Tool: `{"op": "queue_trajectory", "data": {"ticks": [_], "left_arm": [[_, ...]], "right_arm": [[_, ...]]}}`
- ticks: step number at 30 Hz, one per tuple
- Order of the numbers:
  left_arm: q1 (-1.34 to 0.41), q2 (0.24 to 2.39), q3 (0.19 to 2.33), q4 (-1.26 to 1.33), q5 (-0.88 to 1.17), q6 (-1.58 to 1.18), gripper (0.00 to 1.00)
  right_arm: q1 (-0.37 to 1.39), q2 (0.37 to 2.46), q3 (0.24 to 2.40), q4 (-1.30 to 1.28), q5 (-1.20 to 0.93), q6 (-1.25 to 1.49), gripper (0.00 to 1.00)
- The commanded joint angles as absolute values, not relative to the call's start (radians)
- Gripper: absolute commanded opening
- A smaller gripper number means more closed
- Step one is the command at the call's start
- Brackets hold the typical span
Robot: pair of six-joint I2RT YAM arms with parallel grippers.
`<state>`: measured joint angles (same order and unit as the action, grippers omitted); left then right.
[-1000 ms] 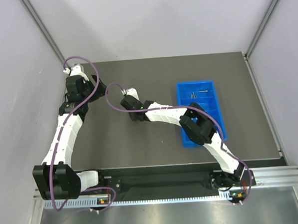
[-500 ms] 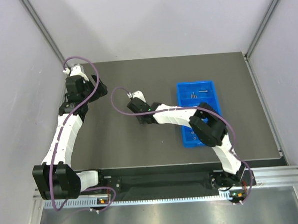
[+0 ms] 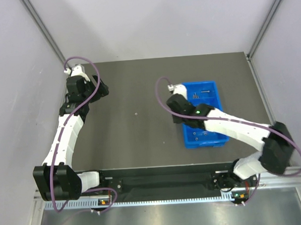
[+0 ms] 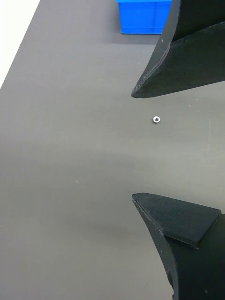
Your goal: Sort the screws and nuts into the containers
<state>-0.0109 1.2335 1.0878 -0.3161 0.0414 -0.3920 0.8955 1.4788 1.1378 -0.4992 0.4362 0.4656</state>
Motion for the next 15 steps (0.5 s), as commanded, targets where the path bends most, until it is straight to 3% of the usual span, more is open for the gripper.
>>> {"op": "queue_trajectory", "data": {"ticks": [1,9,15], "left_arm": [[-0.008,1.223,1.089,-0.268,0.055,-0.396,0.87],[-0.006,1.216,1.088,-0.270,0.043,-0.391,0.87],[-0.008,1.226,1.089,-0.270,0.038,-0.391,0.87]], "right_arm": [[0.855,1.293,1.062,-0.656,0.523,0.560,0.12],[0.772,1.053,0.878,-0.788,0.514,0.630,0.13],[0.732,1.060,0.799,-0.755,0.500,0.640,0.13]]}}
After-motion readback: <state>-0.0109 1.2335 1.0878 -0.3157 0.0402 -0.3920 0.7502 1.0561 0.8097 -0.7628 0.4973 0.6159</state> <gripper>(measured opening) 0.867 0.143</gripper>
